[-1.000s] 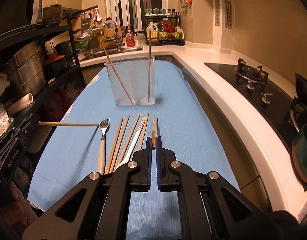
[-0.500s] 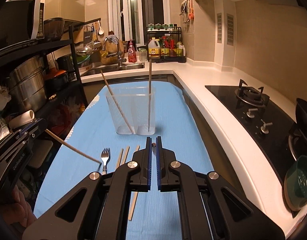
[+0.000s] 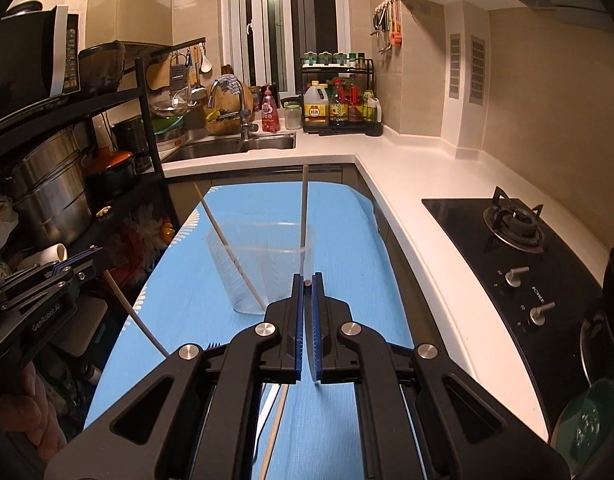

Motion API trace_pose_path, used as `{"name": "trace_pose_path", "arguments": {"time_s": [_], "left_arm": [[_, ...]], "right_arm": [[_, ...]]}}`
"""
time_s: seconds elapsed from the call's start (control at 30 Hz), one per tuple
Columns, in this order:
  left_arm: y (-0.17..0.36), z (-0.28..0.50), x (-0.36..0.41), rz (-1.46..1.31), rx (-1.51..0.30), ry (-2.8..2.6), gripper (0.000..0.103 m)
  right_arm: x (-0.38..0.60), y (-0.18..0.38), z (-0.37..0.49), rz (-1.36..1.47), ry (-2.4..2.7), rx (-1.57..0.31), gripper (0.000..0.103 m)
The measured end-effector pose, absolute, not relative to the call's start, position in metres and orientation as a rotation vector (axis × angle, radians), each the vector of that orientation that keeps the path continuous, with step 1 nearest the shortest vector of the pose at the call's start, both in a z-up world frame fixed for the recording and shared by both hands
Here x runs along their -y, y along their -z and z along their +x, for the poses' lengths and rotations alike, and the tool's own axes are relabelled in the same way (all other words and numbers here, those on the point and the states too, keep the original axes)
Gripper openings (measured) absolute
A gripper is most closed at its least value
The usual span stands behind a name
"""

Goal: Organize utensils
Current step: 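Carry the left tool's chopstick to the container while the right tool carries its chopstick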

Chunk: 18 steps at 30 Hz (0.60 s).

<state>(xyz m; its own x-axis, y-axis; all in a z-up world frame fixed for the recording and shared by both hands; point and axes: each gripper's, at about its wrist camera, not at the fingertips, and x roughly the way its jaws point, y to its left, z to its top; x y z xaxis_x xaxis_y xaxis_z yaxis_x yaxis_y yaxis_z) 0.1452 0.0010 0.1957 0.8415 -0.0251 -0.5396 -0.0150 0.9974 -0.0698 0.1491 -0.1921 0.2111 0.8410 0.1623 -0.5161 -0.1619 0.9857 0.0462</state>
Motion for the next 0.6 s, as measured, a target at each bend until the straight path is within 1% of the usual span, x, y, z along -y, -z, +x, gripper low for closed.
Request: {"name": "trace_pose_path", "arguments": {"time_s": [0.33,0.6], "left_arm": [[-0.225,0.183,-0.006,-0.076,-0.585,0.024,0.005],[-0.256,0.217,-0.010,-0.090,-0.604,0.069,0.005]], "right_arm": [[0.190,-0.253,0.179,0.014,-0.215,-0.572,0.004],[0.184,-0.303,0.213,0.030,-0.278,-0.577,0.004]]}}
